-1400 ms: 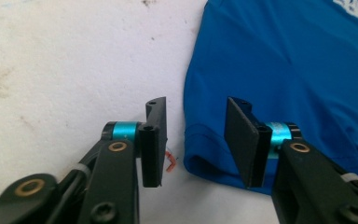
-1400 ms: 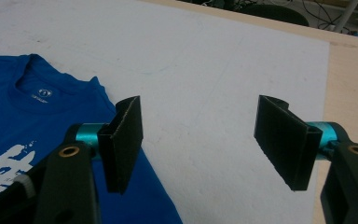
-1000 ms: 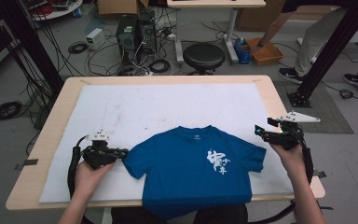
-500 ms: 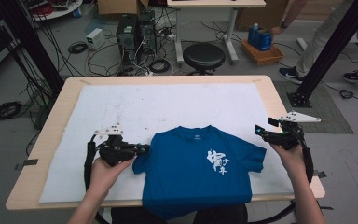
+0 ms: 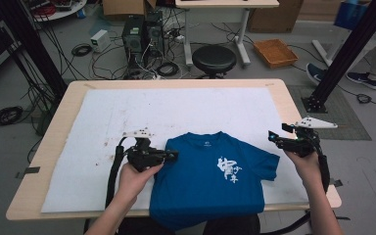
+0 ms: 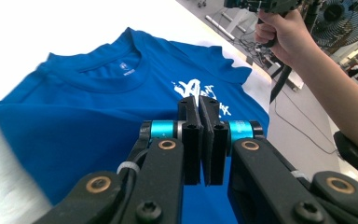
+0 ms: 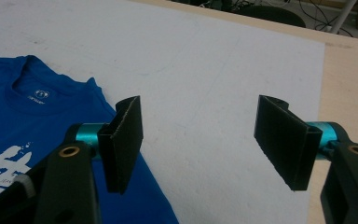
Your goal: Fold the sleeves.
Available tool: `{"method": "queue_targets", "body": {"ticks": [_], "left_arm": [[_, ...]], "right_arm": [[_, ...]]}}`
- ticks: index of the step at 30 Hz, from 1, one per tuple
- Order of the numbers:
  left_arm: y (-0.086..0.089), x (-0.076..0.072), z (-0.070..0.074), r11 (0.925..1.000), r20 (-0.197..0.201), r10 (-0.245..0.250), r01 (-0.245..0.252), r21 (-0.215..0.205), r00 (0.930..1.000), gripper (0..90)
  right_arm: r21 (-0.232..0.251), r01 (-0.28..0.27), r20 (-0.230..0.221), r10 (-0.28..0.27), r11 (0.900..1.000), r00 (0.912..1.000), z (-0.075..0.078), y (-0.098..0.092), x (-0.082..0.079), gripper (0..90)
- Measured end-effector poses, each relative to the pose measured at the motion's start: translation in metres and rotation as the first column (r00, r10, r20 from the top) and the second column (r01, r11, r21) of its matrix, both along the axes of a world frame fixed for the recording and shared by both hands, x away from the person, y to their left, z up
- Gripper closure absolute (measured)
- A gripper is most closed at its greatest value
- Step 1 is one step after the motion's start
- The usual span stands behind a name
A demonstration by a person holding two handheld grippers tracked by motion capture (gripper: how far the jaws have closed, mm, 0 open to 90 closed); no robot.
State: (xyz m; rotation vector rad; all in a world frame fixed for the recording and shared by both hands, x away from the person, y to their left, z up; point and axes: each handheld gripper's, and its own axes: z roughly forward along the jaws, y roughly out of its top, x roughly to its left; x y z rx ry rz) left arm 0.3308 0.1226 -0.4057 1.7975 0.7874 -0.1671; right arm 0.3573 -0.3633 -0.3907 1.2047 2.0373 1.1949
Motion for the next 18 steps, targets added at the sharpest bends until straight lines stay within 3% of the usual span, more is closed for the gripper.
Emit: {"method": "queue_targets", "body": {"ticks": [7, 12, 13, 15, 18], "left_arm": [[-0.025, 0.005, -0.012, 0.9988, 0.002, -0.014, 0.014, 0.048, 0.9999, 87.7], [-0.033, 0.009, -0.019, 0.9973, 0.018, -0.008, 0.007, 0.072, 0.9998, 87.2], [-0.034, 0.010, -0.020, 0.9970, 0.030, -0.006, 0.004, 0.077, 0.9995, 83.6], [-0.034, 0.012, -0.020, 0.9962, 0.043, 0.015, -0.018, 0.085, 0.9990, 65.0], [-0.027, 0.012, -0.016, 0.9962, 0.089, 0.048, -0.054, 0.068, 0.9949, 50.5]], "right_arm": [[-0.001, -0.002, 0.000, 0.002, 1.000, 1.0000, 0.000, 0.000, 0.000, 32.7], [-0.004, -0.003, 0.001, 0.003, 1.000, 1.0000, -0.001, 0.001, 0.000, 32.7], [-0.006, -0.004, -0.001, 0.004, 1.000, 1.0000, -0.001, 0.001, 0.000, 32.6], [-0.005, -0.003, -0.005, 0.003, 1.000, 1.0000, -0.001, 0.001, 0.000, 32.7], [-0.004, -0.005, -0.006, 0.005, 1.000, 1.0000, -0.002, 0.001, -0.001, 32.7]]}}
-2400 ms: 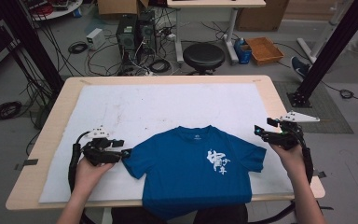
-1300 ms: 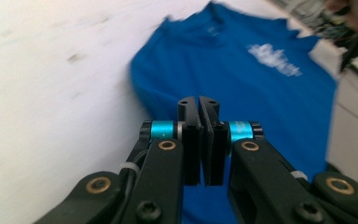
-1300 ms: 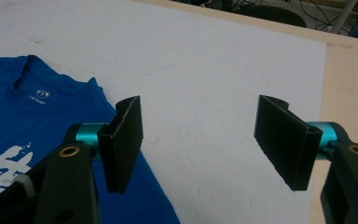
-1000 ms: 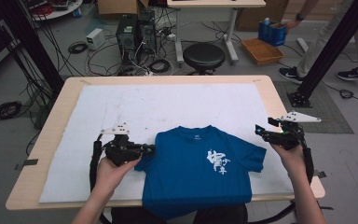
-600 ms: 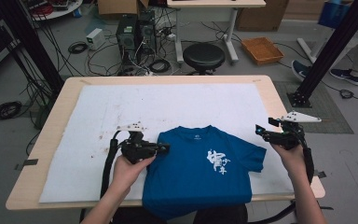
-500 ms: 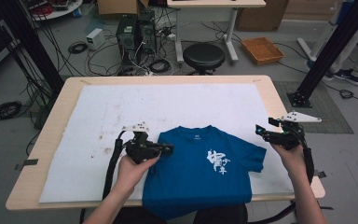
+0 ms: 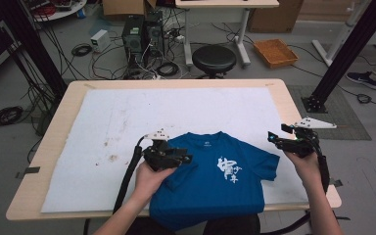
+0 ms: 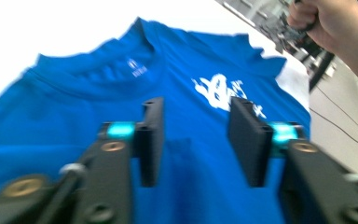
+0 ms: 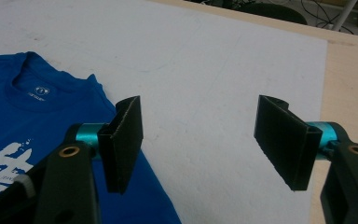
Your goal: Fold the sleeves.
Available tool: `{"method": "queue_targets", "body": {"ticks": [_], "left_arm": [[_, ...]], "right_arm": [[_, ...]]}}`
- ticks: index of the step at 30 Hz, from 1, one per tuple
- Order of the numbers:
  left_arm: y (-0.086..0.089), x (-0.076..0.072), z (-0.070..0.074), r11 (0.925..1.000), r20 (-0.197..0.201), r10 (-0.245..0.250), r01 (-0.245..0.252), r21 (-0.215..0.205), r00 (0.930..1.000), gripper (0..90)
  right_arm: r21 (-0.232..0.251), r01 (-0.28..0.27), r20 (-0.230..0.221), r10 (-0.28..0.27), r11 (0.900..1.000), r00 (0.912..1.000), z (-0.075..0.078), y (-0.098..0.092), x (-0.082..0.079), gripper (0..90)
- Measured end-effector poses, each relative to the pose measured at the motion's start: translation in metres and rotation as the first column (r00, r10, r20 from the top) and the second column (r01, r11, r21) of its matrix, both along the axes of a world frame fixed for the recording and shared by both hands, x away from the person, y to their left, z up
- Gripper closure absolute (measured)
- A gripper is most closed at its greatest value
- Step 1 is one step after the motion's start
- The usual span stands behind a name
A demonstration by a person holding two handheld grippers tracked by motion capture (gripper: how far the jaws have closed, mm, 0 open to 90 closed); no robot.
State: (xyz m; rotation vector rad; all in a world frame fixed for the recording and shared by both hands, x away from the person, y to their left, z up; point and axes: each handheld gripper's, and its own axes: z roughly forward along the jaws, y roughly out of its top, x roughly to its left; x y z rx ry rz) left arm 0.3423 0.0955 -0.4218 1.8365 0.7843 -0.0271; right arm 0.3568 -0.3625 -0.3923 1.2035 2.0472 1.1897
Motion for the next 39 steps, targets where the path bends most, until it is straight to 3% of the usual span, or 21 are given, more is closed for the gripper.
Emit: {"method": "queue_targets", "body": {"ticks": [3, 5, 7, 10, 13, 16, 18, 27, 35, 39], "left_arm": [[0.017, -0.002, 0.008, 0.9992, 0.057, 0.039, -0.038, -0.014, 0.9976, 44.4], [0.032, -0.004, 0.014, 0.9970, 0.105, 0.077, -0.078, 0.002, 0.9914, 42.3], [0.050, -0.006, 0.018, 0.9922, 0.148, 0.116, -0.122, 0.029, 0.9822, 41.0], [0.078, -0.009, 0.021, 0.9813, 0.187, 0.181, -0.190, 0.031, 0.9655, 41.0], [0.104, -0.011, 0.024, 0.9674, 0.217, 0.242, -0.252, 0.023, 0.9459, 40.9], [0.124, -0.011, 0.024, 0.9543, 0.244, 0.278, -0.296, 0.041, 0.9291, 41.0], [0.133, -0.010, 0.023, 0.9473, 0.246, 0.296, -0.317, 0.048, 0.9229, 40.9], [0.156, -0.009, 0.018, 0.9283, 0.236, 0.351, -0.370, 0.040, 0.9062, 40.9], [0.156, -0.008, 0.017, 0.9276, 0.232, 0.354, -0.372, 0.038, 0.9062, 40.9], [0.155, -0.008, 0.017, 0.9292, 0.230, 0.351, -0.368, 0.034, 0.9077, 40.9]], "right_arm": [[0.005, 0.005, -0.002, -0.005, 1.000, 1.0000, -0.001, -0.002, -0.001, 32.7], [0.009, 0.012, -0.006, -0.012, 1.000, 0.9999, -0.002, -0.005, -0.002, 32.7], [0.015, 0.015, -0.011, -0.015, 1.000, 0.9998, -0.003, -0.008, -0.004, 34.0], [0.016, 0.018, -0.033, -0.017, 1.000, 0.9993, -0.006, -0.013, -0.008, 37.6], [0.010, 0.020, -0.061, -0.019, 1.000, 0.9980, -0.012, -0.019, -0.012, 43.2], [0.018, 0.032, -0.093, -0.030, 0.999, 0.9952, -0.017, -0.025, -0.015, 48.3], [0.027, 0.032, -0.113, -0.029, 0.999, 0.9932, -0.021, -0.028, -0.017, 51.0], [0.008, -0.019, -0.253, 0.021, 1.000, 0.9672, -0.044, -0.027, -0.013, 59.9], [0.001, -0.039, -0.317, 0.037, 0.999, 0.9476, -0.050, -0.030, -0.012, 72.6], [-0.013, -0.059, -0.310, 0.052, 0.998, 0.9495, -0.048, -0.029, -0.013, 84.9]]}}
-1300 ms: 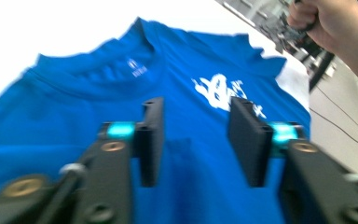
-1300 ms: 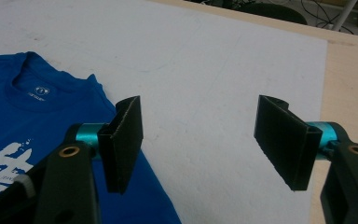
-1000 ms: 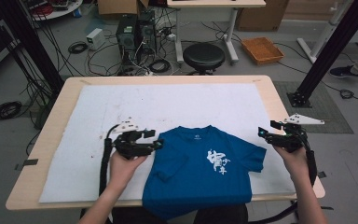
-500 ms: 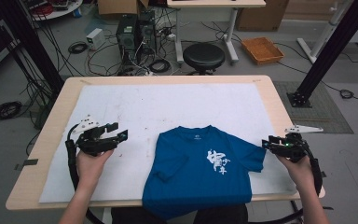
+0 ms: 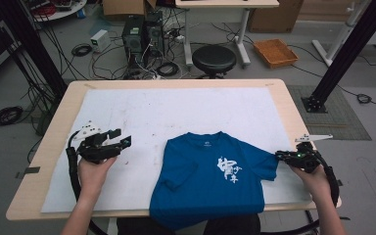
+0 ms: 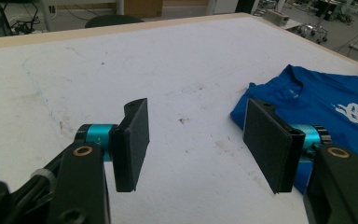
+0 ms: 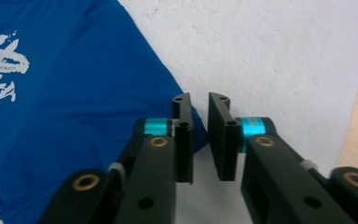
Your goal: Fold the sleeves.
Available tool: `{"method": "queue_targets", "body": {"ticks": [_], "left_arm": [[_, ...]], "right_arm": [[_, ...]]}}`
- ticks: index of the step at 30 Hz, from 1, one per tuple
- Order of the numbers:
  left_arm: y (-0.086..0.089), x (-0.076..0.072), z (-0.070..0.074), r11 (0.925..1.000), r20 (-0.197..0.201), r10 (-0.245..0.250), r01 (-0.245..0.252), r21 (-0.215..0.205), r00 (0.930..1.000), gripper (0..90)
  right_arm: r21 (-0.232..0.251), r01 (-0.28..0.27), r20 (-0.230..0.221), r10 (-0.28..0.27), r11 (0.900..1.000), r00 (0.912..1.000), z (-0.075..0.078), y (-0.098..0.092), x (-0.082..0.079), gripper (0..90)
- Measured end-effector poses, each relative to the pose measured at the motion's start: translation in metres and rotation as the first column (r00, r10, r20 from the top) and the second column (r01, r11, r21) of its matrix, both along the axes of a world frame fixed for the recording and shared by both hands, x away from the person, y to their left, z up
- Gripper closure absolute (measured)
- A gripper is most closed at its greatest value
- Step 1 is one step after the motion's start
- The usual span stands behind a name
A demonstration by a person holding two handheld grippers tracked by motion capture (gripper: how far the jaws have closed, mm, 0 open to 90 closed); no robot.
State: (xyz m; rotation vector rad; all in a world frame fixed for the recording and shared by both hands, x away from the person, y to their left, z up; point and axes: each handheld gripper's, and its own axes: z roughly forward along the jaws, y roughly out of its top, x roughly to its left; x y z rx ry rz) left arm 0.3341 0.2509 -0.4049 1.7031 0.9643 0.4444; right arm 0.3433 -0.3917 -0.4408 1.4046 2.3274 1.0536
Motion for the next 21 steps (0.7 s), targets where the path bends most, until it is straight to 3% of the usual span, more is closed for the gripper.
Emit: {"method": "queue_targets", "body": {"ticks": [4, 8, 11, 21], "left_arm": [[0.001, 0.000, 0.000, 1.0000, 0.003, 0.001, -0.001, 0.000, 1.0000, 40.9], [0.001, 0.000, 0.000, 0.9999, 0.001, 0.003, -0.003, -0.011, 1.0000, 40.9], [0.001, 0.001, 0.000, 0.9999, 0.004, 0.001, -0.001, -0.012, 1.0000, 40.9], [-0.002, 0.001, 0.003, 0.9999, 0.000, -0.011, 0.011, -0.012, 0.9999, 40.9]], "right_arm": [[0.019, -0.011, 0.015, 0.010, 1.000, 0.9998, 0.005, -0.001, -0.002, 88.9], [0.083, -0.046, 0.042, 0.042, 0.995, 0.9982, 0.019, -0.001, -0.006, 89.0], [0.100, -0.067, 0.054, 0.061, 0.993, 0.9966, 0.025, 0.002, -0.009, 89.0], [0.086, -0.182, 0.112, 0.172, 0.980, 0.9787, 0.054, 0.044, -0.017, 89.0]]}}
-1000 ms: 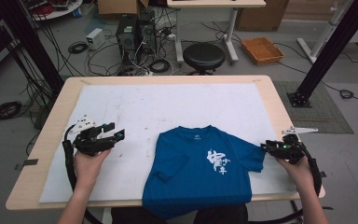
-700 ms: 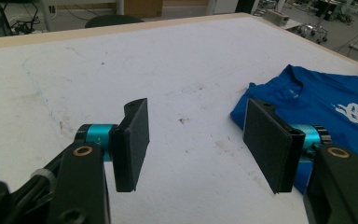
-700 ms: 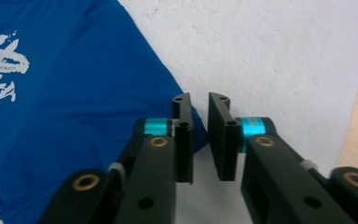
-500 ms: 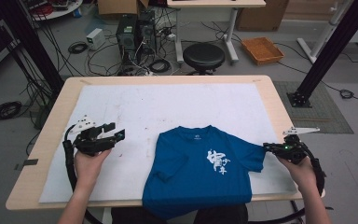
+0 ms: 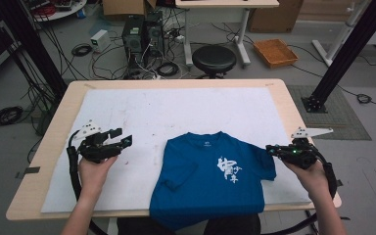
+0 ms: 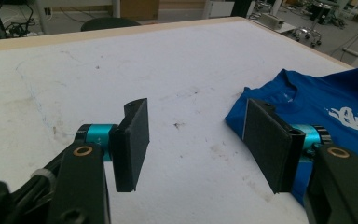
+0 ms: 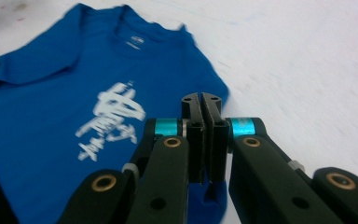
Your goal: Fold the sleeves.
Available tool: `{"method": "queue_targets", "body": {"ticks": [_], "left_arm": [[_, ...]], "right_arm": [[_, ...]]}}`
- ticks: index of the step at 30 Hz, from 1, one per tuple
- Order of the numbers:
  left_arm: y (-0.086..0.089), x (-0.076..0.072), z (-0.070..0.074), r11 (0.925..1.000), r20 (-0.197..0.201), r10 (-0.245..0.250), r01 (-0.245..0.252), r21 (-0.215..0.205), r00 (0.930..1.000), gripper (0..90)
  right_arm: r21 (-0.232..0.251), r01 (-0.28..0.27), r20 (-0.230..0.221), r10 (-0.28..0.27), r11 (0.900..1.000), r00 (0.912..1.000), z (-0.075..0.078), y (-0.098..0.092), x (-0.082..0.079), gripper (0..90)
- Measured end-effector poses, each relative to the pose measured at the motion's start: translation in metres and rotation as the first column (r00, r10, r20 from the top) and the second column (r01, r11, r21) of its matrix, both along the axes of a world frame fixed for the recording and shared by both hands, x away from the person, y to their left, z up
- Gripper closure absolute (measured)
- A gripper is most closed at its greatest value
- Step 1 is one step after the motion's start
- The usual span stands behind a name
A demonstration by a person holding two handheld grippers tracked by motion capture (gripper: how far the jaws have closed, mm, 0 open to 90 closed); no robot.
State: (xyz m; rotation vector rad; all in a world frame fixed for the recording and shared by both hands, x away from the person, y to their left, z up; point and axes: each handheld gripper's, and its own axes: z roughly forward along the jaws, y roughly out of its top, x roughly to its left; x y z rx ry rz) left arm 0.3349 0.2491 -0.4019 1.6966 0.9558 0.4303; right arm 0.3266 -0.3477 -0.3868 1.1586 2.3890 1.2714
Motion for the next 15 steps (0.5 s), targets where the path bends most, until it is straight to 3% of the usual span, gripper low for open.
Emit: {"method": "queue_targets", "body": {"ticks": [8, 15], "left_arm": [[-0.003, 0.000, 0.002, 0.9999, 0.002, -0.010, 0.010, -0.009, 1.0000, 40.9], [-0.005, 0.001, 0.002, 0.9998, -0.003, -0.015, 0.015, -0.009, 0.9999, 40.9]], "right_arm": [[-0.024, -0.041, 0.026, 0.041, 0.999, 0.9988, 0.012, 0.038, -0.002, 89.0], [-0.046, -0.043, 0.031, 0.044, 0.998, 0.9985, 0.014, 0.065, -0.001, 89.0]]}}
